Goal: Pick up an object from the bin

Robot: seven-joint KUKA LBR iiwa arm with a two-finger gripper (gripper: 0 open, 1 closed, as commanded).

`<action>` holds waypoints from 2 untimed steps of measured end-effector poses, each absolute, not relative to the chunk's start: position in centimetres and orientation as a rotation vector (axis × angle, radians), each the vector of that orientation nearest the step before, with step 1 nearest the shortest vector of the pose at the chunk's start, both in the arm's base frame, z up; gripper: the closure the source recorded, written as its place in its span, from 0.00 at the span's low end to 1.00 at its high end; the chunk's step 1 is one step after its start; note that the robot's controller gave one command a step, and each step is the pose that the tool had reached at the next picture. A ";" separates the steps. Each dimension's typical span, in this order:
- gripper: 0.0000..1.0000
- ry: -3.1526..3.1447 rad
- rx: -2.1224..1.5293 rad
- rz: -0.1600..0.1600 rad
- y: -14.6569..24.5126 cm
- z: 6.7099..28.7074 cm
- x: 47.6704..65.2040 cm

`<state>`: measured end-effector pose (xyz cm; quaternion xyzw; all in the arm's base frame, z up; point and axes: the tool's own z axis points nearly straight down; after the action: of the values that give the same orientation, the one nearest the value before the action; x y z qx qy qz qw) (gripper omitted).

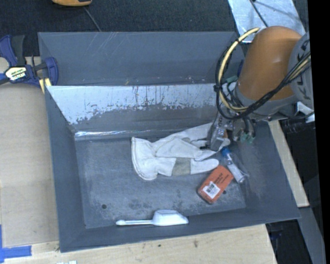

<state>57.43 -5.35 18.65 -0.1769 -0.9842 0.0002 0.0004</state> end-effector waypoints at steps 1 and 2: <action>1.00 -3.106 -0.468 0.001 -4.3 24.7 57.3; 1.00 -3.108 -0.479 -0.001 -0.8 30.5 58.0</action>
Offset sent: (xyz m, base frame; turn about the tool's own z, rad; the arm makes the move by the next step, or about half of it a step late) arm 0.0059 0.0495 0.1203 -0.0489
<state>57.97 -0.79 30.46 -0.1523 -0.9883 -0.0002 -0.0013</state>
